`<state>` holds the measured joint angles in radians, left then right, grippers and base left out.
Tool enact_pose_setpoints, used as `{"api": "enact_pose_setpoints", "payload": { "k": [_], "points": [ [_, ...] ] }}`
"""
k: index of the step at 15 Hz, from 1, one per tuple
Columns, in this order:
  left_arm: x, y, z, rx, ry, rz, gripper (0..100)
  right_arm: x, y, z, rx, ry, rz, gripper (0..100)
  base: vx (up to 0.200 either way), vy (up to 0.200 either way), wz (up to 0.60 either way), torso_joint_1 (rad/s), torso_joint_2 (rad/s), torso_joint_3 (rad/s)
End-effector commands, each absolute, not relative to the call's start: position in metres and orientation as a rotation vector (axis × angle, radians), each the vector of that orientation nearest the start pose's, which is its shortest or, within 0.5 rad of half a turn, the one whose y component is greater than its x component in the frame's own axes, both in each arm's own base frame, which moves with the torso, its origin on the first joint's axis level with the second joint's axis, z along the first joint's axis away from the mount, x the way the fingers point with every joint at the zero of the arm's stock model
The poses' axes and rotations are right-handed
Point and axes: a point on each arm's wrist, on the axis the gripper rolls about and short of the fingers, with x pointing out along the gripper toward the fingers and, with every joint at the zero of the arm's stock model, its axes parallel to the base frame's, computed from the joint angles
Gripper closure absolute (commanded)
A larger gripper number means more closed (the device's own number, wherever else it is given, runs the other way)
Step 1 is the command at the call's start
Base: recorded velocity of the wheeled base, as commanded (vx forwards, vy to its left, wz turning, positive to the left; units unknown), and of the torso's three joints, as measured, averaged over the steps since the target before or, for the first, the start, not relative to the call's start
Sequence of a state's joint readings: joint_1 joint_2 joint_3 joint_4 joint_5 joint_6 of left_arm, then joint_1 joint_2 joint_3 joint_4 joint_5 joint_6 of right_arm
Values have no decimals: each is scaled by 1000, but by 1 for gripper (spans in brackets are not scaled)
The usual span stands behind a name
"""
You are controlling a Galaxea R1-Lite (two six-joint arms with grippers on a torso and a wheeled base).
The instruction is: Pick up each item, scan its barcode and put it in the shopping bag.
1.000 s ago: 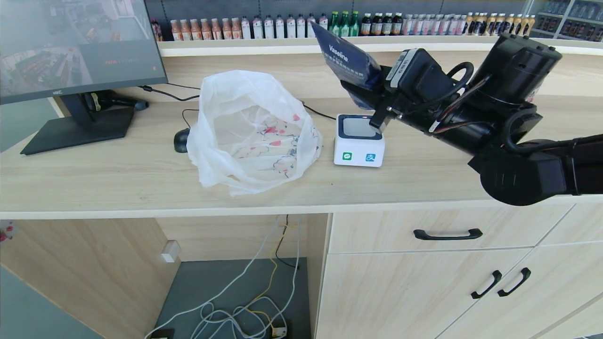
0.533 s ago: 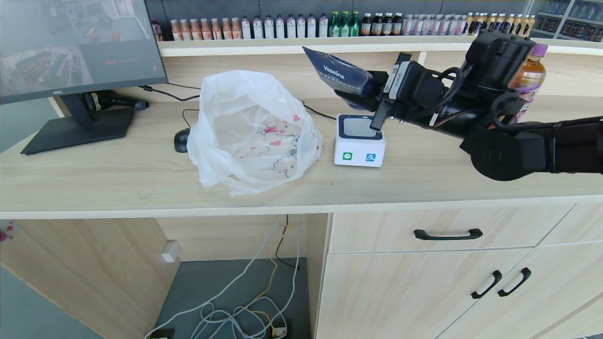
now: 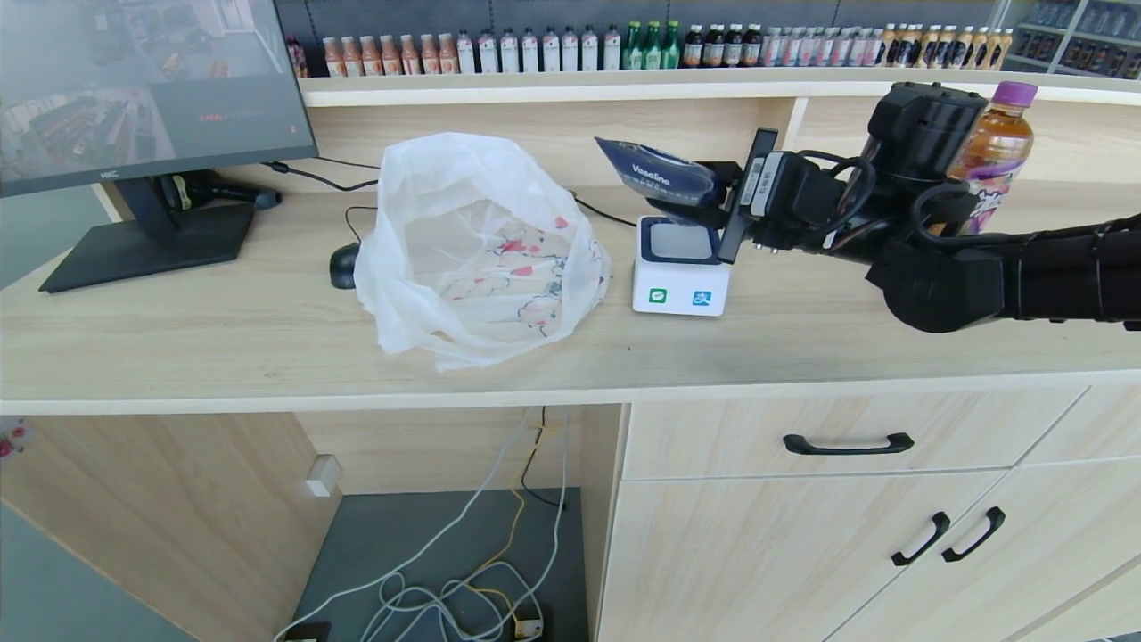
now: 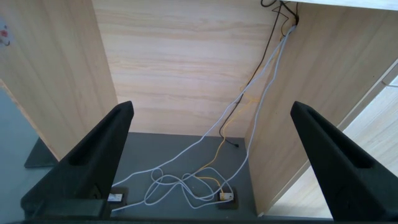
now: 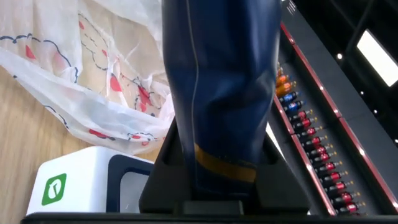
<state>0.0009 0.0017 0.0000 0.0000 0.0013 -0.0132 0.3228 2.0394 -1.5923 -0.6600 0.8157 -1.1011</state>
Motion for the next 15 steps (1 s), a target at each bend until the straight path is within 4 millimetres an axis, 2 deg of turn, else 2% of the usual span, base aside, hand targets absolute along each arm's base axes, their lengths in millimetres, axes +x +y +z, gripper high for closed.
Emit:
{"api": "enact_pose_setpoints", "payload": {
  "k": [1,10,15],
  "points": [
    [-23,0,76,-14,2,3,0,394,150,276,-1021,-807,913,100,0,0,0,0,0,0],
    [-23,0,76,-14,2,3,0,398,150,260,-1063,-734,971,100,0,0,0,0,0,0],
    [-23,0,76,-14,2,2,0,398,151,259,-1064,-725,979,100,0,0,0,0,0,0]
  ]
}}
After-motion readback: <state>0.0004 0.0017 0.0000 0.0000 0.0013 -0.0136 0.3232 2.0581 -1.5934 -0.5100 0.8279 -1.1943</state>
